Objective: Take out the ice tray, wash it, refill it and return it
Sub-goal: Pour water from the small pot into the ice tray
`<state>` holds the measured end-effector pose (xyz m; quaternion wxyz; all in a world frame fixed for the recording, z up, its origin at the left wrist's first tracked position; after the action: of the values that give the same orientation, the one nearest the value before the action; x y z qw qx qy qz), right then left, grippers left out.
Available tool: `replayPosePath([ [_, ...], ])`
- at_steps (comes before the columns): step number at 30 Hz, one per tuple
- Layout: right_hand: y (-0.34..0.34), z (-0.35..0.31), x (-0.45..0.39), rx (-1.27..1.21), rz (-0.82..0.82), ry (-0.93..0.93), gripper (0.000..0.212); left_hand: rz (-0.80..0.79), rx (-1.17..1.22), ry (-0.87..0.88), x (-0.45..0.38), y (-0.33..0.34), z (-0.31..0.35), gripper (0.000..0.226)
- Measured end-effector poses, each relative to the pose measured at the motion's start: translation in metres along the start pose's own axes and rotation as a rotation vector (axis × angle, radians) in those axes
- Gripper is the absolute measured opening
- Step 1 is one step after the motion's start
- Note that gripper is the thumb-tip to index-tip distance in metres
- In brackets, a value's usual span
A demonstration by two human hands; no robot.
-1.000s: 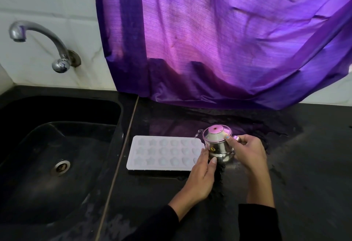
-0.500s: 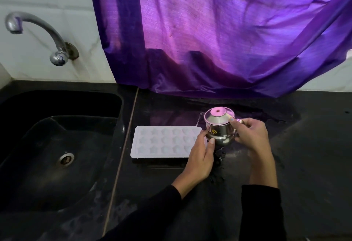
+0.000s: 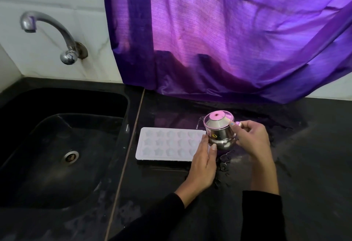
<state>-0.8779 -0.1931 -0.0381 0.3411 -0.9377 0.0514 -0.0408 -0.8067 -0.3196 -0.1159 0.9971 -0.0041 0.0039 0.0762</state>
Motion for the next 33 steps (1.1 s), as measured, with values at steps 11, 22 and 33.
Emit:
replayPosePath([
  [11,0.004,-0.006,-0.001,0.071,0.022,-0.014,0.023,0.004,0.028,-0.002,-0.006,-0.001,-0.008,0.069],
  [22,0.004,-0.012,0.001,0.081,0.023,-0.020,0.021,-0.010,0.062,0.040,-0.004,-0.005,0.002,0.039],
  [33,0.003,-0.008,0.003,-0.101,0.012,0.052,0.024,0.031,0.061,0.014,-0.003,-0.013,0.005,0.059],
])
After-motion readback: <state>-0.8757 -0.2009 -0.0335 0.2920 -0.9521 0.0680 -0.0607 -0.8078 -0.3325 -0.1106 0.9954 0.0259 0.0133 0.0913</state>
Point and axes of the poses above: each hand's wrist, its own x-axis away from the middle knuckle, its own y-axis out of the palm, z = x × y, the point moved 7 cm from there along -x, towards the middle knuckle, and after that the axes turned 10 degrees about x, right-handed, at the moved point
